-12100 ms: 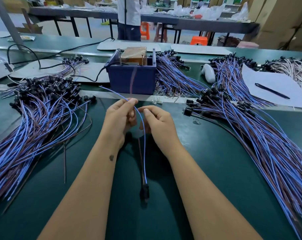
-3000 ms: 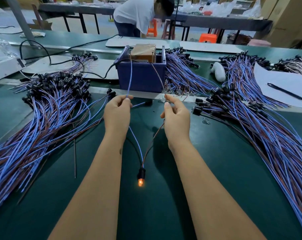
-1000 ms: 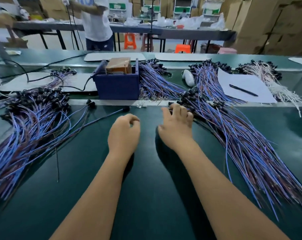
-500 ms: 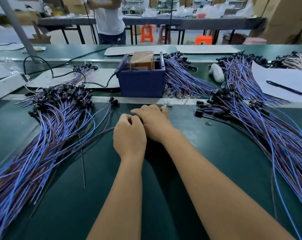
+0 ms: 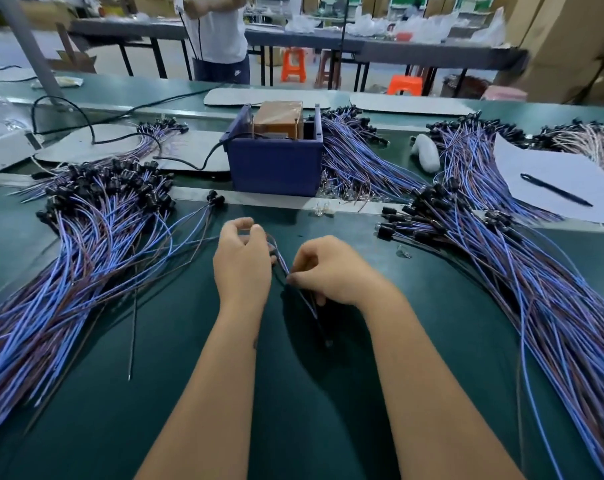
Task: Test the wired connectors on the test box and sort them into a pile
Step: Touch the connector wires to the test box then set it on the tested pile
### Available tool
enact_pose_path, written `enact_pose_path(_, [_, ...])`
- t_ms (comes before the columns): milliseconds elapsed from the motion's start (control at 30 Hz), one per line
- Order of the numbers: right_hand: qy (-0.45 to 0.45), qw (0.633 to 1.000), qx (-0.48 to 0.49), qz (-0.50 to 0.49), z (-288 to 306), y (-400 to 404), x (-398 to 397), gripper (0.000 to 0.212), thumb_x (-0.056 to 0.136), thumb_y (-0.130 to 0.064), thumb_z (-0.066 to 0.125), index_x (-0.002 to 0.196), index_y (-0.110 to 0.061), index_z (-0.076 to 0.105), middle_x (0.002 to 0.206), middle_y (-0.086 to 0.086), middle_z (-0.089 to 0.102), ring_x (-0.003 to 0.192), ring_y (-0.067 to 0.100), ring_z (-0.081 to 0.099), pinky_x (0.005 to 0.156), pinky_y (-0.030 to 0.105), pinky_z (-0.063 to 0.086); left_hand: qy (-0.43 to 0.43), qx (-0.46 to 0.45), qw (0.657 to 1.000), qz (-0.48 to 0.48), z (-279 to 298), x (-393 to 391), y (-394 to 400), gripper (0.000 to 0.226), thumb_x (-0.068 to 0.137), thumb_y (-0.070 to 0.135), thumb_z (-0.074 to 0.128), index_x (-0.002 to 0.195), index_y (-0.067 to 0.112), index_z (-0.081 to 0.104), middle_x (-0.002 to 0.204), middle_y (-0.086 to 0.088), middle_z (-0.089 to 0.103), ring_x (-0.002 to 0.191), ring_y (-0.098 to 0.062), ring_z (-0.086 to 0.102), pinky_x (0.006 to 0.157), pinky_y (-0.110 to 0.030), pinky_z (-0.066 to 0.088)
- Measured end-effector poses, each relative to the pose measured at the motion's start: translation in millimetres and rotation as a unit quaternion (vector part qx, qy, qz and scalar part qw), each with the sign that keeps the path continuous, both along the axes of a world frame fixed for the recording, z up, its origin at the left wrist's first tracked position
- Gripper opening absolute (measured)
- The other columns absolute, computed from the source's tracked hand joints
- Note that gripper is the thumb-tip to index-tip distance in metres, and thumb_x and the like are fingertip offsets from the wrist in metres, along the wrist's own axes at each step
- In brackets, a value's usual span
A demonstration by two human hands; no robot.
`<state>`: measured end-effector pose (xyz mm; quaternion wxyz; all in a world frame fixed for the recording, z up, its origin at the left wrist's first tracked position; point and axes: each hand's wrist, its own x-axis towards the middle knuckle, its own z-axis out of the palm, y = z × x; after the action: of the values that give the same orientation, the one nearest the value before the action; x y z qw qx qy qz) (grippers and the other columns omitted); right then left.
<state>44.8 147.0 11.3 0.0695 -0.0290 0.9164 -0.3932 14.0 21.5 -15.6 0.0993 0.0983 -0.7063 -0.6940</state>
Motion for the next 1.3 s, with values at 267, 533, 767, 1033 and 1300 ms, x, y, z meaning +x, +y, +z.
enact_pose_path(267, [-0.098,0.979,-0.138,0.112,5,-7,12,0.023,0.087,-0.019,0.069,0.067,-0.014,0.059,0.056,-0.002,0.060,0.043,0.010,0.055,0.042,0.019,0.041,-0.023,0.131,0.991,-0.011,4,-3,-3,0.037,0.096,-0.004,0.038,0.118,0.024,0.044,0.105,0.001,0.051,0.086,-0.012,0.063,0.054,-0.023,0.057])
enact_pose_path(533, [0.128,0.987,0.071,-0.072,-19,-23,-14,0.024,0.090,-0.033,0.059,0.113,-0.027,0.061,0.104,-0.005,0.057,0.096,0.017,0.055,0.079,0.032,0.046,-0.001,0.041,0.998,0.042,1,-1,-7,0.032,0.090,0.011,0.036,0.114,0.022,0.055,0.072,0.006,0.052,0.053,-0.009,0.041,0.056,-0.029,0.035])
enact_pose_path(767, [0.162,0.952,0.258,-0.016,-10,-46,-34,0.023,0.093,-0.028,0.054,0.106,-0.018,0.070,0.108,0.008,0.058,0.102,0.031,0.057,0.071,0.032,0.036,0.070,-0.169,0.983,-0.004,3,2,-10,0.038,0.106,0.028,0.033,0.131,0.019,0.060,0.125,-0.004,0.066,0.116,-0.021,0.058,0.102,-0.033,0.043])
enact_pose_path(1033, [0.184,0.932,0.304,-0.068,-13,-50,-20,0.017,0.095,-0.012,0.047,0.107,-0.010,0.058,0.116,0.011,0.057,0.108,0.032,0.057,0.067,0.033,0.033,0.080,-0.196,0.977,-0.041,-3,3,-7,0.059,0.093,-0.002,0.033,0.142,0.024,0.051,0.073,0.007,0.058,0.070,-0.008,0.053,0.066,-0.015,0.041])
enact_pose_path(1300, [0.146,0.948,-0.039,-0.279,-21,-17,-8,0.006,0.081,-0.014,0.056,0.082,-0.008,0.054,0.075,0.001,0.056,0.070,0.023,0.049,0.055,0.034,0.034,0.067,-0.142,0.987,-0.023,-6,7,6,0.052,0.105,0.023,0.032,0.155,0.017,0.017,0.070,0.000,0.054,0.062,-0.016,0.049,0.062,-0.034,0.039])
